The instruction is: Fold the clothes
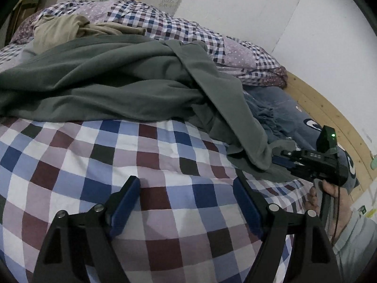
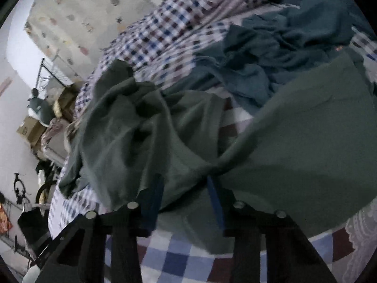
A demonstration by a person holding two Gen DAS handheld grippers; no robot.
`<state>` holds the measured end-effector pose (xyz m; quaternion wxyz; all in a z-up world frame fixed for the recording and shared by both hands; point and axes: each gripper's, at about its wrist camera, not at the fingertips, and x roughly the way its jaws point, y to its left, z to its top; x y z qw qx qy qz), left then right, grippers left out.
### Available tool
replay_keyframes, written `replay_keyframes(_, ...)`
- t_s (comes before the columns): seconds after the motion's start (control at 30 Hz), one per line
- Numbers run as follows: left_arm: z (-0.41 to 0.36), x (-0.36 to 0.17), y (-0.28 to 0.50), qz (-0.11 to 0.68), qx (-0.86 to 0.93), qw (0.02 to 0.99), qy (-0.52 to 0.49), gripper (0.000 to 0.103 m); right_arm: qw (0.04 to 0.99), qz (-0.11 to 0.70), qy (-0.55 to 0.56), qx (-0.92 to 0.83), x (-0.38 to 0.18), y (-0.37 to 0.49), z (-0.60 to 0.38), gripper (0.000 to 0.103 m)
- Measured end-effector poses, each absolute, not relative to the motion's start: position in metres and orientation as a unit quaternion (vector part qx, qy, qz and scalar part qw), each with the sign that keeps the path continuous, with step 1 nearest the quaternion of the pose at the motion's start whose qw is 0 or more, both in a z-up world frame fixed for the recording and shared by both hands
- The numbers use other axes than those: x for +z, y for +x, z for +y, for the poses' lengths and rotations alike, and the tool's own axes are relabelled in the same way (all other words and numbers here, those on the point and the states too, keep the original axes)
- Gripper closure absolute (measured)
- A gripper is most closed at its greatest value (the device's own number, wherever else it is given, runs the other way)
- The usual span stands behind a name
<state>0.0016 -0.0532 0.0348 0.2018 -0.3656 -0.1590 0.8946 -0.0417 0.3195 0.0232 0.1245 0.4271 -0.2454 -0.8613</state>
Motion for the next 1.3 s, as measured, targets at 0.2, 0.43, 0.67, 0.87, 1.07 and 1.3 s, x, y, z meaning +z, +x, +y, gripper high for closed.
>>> replay_keyframes(0.2, -0.055, 0.034, 0.001, -0.162, 0.894, 0.204, -0.365, 0.019, 0.122, -0.219, 0.402, -0.881, 0.032, -0.041, 0.307, 0.096)
replay_keyframes(0.43, -0.057, 0.033, 0.001, -0.164, 0.894, 0.206, -0.363, 0.019, 0.065, -0.239, 0.273, -0.93, 0.091, -0.01, 0.345, 0.098)
replay_keyframes(0.67, -0.059, 0.032, 0.002, -0.165, 0.894, 0.207, -0.362, 0.019, -0.041, -0.255, 0.229, -0.939, 0.101, 0.003, 0.382, 0.099)
replay_keyframes(0.87, -0.06, 0.033, 0.002, -0.164, 0.893, 0.207, -0.364, 0.018, -0.093, -0.24, 0.305, -0.917, 0.077, -0.013, 0.394, 0.091)
replay_keyframes(1.07, -0.061, 0.035, 0.001, -0.164, 0.893, 0.208, -0.365, 0.018, -0.01, -0.174, 0.32, -0.931, 0.087, -0.017, 0.368, 0.055)
replay_keyframes(1.3, -0.058, 0.035, 0.002, -0.161, 0.893, 0.206, -0.365, 0.018, 0.131, 0.001, 0.356, -0.925, 0.082, -0.016, 0.285, 0.055)
